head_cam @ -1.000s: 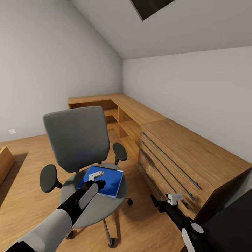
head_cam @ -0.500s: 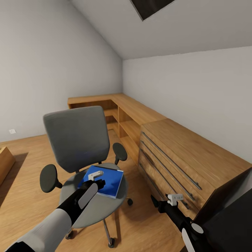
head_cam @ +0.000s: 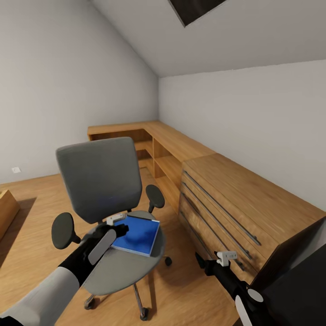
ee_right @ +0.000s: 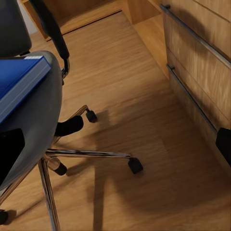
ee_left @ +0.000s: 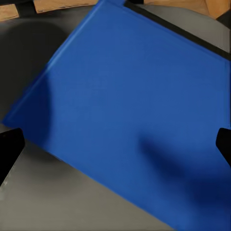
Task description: In the bedroom, organize the workspace by keeping the computer under the desk, ensuring the monitor is on the desk, placing the keyboard on the desk next to the monitor, placing the mouse on the desk next to the keyboard, moving the folder from the swivel chair onto the desk next to the mouse, stacking the notebook on top of the folder with the pen on top of the notebook, and positioning the swivel chair next to the desk.
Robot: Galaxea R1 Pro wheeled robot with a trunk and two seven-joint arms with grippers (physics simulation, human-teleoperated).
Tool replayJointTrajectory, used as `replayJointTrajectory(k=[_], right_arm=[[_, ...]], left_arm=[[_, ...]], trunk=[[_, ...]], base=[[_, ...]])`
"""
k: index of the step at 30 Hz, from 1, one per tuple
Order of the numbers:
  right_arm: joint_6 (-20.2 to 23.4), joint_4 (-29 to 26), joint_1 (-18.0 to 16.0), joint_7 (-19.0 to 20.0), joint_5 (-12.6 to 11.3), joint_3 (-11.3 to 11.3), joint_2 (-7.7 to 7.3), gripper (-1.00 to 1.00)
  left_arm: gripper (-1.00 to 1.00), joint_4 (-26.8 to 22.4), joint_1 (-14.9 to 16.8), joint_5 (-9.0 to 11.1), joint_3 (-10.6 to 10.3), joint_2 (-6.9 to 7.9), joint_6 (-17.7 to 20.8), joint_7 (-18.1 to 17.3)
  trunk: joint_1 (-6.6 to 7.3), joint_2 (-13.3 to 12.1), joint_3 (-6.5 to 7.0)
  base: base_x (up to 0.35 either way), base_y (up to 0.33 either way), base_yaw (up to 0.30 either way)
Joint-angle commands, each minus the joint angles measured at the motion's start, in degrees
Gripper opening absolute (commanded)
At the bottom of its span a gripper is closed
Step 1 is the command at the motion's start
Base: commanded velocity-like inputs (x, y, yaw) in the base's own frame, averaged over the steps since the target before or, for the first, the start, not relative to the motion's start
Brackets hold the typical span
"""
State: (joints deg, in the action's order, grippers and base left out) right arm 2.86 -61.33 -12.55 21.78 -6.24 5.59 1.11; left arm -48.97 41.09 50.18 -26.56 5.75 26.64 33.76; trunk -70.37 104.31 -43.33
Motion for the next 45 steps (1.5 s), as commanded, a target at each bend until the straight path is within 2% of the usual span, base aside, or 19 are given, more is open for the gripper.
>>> replayJointTrajectory(k=[1,21,31,45], right_arm=[[0.3,0.0,0.0,0.4,-0.6,2.3,0.02,1.0],[0.3,0.0,0.0,0.5,-0.5,2.3,0.03,1.0],[0.4,0.0,0.0,0.3,-0.6,2.3,0.03,1.0],[0.4,0.0,0.0,0.2,-0.6,2.3,-0.05,1.0]], left_arm=[[1.0,-0.4,0.0,0.5,-0.2,0.21,0.2,0.5],[1.0,-0.6,0.0,0.6,0.0,0.76,0.9,0.6],[1.0,2.7,0.0,0.7,-0.2,0.62,0.7,0.6],[1.0,4.9,0.0,0.8,-0.3,0.52,0.6,0.5]], trunk=[[0.0,0.0,-0.06],[0.0,0.0,-0.06],[0.0,0.0,-0.06],[0.0,0.0,-0.06]], base=[[0.0,0.019,0.0],[0.152,0.181,0.0],[0.032,0.026,0.0],[0.001,0.001,0.0]])
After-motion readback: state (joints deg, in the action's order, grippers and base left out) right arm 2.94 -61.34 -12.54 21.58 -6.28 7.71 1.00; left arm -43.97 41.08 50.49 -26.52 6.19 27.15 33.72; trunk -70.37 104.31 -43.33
